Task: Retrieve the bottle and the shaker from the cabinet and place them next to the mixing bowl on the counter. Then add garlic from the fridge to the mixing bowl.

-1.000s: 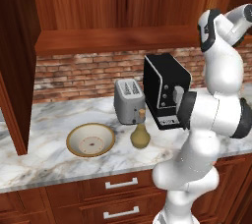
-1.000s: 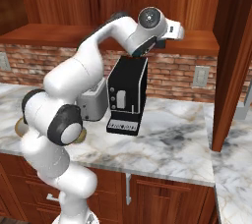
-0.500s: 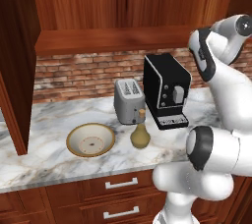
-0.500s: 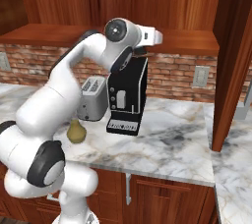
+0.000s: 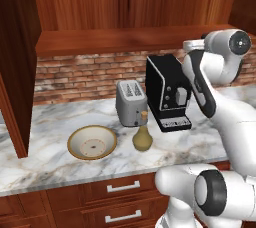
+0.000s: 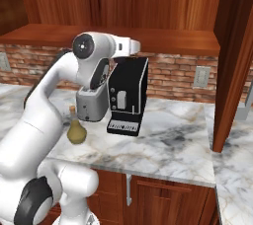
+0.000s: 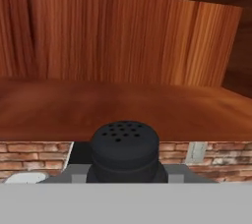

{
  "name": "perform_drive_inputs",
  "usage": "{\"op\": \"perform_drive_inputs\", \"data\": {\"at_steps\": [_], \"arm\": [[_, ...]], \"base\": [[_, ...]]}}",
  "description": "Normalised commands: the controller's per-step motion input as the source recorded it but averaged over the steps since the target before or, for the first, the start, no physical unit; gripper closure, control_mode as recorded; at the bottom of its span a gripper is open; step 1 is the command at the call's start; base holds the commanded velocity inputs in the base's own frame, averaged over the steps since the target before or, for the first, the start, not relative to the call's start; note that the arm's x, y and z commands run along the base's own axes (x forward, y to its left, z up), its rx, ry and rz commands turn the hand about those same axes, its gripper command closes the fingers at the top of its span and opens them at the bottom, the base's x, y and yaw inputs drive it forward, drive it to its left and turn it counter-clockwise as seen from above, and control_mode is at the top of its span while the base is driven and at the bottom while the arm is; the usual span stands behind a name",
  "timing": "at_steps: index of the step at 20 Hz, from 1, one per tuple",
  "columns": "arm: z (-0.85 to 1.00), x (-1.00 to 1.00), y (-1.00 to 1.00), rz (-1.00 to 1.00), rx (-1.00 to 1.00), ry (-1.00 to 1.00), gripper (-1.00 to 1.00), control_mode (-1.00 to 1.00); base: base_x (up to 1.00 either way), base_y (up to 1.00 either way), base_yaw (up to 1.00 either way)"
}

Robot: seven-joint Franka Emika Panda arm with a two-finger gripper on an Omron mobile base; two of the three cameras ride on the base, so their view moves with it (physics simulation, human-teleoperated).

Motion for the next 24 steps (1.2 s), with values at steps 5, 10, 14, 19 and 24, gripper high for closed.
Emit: {"op": "perform_drive_inputs", "data": {"at_steps": [5,10,14,19,24], "arm": [[-0.02,-0.52,0.53,0.0,0.0,0.0,1.0,-1.0],[-0.13,-0.51,0.47,-0.02,0.0,-0.02,1.0,-1.0],[-0.27,-0.35,0.56,-0.01,0.0,-0.03,1.0,-1.0],[-0.31,-0.28,0.61,0.0,0.0,0.0,1.0,-1.0],[-0.29,-0.23,0.59,0.0,0.0,0.0,1.0,-1.0]], "base": [[0.0,0.0,0.0],[0.0,0.0,0.0],[0.0,0.0,0.0],[0.0,0.0,0.0],[0.0,0.0,0.0]]}}
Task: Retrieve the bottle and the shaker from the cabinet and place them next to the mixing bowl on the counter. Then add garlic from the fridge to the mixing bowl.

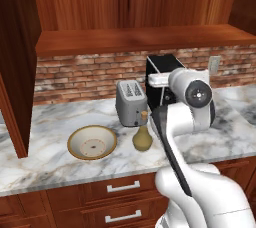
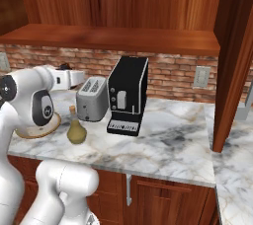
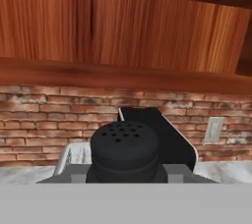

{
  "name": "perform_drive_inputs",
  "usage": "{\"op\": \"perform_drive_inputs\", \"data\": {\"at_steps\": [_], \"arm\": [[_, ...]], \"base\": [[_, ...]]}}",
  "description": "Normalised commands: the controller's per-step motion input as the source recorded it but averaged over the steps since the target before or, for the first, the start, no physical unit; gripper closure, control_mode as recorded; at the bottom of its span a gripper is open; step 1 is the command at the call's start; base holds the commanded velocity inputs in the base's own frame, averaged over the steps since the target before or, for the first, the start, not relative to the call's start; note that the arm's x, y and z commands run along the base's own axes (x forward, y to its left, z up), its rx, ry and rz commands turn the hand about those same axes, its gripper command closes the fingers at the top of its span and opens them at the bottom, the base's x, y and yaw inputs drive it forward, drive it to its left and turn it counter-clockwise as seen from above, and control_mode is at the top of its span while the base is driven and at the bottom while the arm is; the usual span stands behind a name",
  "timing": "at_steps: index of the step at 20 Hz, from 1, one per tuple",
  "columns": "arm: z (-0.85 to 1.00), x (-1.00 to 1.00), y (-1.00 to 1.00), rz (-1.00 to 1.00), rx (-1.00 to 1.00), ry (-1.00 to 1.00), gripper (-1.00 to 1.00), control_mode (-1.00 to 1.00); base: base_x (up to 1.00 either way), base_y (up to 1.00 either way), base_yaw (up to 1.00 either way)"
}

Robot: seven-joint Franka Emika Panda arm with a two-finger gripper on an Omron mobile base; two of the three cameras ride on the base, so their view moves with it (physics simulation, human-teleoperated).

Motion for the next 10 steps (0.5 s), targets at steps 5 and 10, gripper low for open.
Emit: {"op": "perform_drive_inputs", "data": {"at_steps": [5,10], "arm": [[-0.26,-0.17,0.57,0.0,0.0,0.0,1.0,-1.0],[-0.28,-0.13,0.57,0.0,0.0,0.0,1.0,-1.0]], "base": [[0.0,0.0,0.0],[0.0,0.0,0.0]]}}
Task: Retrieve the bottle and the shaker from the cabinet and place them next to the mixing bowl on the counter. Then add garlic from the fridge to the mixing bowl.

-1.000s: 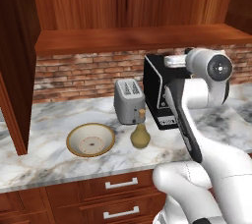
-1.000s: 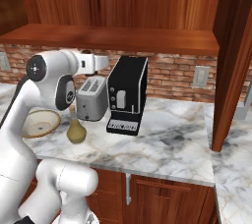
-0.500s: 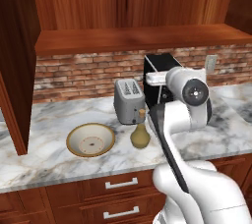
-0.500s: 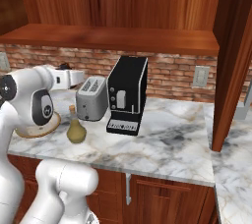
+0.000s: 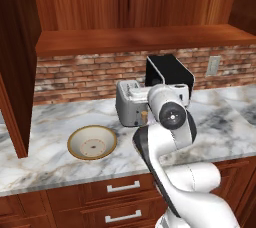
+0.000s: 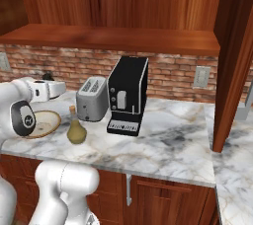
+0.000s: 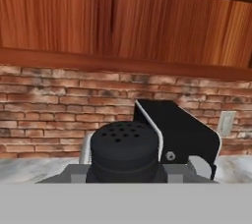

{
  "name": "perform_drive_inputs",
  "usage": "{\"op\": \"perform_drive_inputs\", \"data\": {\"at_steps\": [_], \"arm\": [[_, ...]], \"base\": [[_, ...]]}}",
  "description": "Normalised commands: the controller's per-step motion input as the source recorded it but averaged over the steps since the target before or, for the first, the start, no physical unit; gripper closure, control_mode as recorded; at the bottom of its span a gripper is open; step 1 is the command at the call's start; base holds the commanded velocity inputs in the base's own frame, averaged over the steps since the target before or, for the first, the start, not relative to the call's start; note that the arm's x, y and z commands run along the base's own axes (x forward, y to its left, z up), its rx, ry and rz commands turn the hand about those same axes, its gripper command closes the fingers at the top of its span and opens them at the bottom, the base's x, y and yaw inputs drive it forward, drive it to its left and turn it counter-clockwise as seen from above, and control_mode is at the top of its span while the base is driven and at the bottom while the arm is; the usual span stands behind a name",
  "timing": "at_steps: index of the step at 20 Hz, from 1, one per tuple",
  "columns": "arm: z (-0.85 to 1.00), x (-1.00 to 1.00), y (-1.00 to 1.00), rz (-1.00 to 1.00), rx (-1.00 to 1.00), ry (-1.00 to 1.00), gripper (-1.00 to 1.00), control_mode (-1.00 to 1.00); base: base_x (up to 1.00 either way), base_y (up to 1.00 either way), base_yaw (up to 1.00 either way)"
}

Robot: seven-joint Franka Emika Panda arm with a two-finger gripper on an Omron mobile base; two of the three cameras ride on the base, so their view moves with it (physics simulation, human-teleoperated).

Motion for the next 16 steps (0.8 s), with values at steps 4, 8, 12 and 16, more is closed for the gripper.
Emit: {"op": "perform_drive_inputs", "data": {"at_steps": [4,8,12,16], "arm": [[-0.34,-0.1,0.6,0.0,0.0,0.0,1.0,-1.0],[-0.39,-0.08,0.58,0.0,0.0,0.0,1.0,-1.0],[-0.42,-0.03,0.54,0.0,0.0,0.0,1.0,-1.0],[-0.47,0.01,0.43,0.0,0.0,0.0,1.0,-1.0]], "base": [[0.0,0.0,0.0],[0.0,0.0,0.0],[0.0,0.0,0.0],[0.0,0.0,0.0]]}}
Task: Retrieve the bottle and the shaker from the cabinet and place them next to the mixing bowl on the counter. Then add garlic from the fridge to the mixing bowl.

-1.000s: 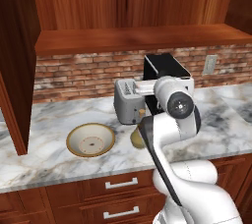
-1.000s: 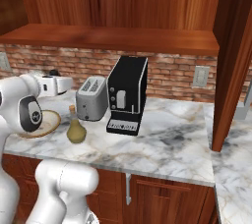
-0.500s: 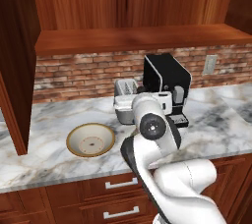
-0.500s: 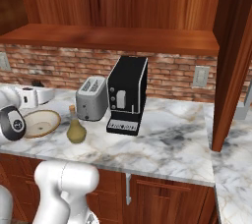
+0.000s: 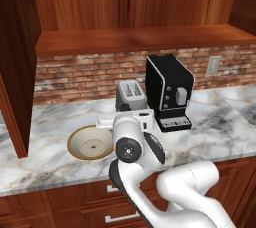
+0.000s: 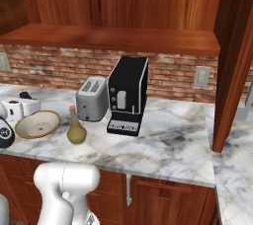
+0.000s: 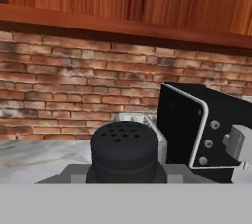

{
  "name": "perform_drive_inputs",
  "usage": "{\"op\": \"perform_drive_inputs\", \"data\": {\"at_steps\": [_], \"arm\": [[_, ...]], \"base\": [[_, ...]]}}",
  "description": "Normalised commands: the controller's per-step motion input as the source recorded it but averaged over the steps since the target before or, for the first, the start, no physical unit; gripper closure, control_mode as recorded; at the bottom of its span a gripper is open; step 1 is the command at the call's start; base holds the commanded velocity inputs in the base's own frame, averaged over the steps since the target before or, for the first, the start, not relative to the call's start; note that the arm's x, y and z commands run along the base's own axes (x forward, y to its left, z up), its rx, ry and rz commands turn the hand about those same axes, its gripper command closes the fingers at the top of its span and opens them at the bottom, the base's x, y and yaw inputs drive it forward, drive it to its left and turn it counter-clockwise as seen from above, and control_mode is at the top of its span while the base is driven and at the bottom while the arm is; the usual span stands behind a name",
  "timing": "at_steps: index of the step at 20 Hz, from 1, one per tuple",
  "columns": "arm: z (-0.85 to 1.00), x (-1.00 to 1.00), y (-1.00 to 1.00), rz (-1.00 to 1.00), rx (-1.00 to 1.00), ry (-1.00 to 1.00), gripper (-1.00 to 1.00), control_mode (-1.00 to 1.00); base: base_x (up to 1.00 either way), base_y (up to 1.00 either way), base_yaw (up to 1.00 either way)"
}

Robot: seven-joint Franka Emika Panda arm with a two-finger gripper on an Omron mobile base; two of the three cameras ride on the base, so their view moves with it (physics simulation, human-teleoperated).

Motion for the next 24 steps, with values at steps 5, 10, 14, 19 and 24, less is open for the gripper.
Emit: {"op": "perform_drive_inputs", "data": {"at_steps": [5,10,14,19,24], "arm": [[-0.48,0.01,0.24,0.0,0.0,-0.03,1.0,-1.0],[-0.47,0.0,0.0,0.0,0.02,-0.17,1.0,-1.0],[-0.43,0.0,0.0,0.0,0.02,-0.18,1.0,-1.0],[-0.43,0.03,0.0,-0.02,0.02,-0.15,1.0,-1.0],[-0.32,0.01,0.0,-0.05,0.0,-0.13,1.0,-1.0]], "base": [[0.0,0.0,0.0],[0.0,0.0,0.0],[0.0,0.0,0.0],[0.0,0.0,0.0],[0.0,0.0,0.0]]}}
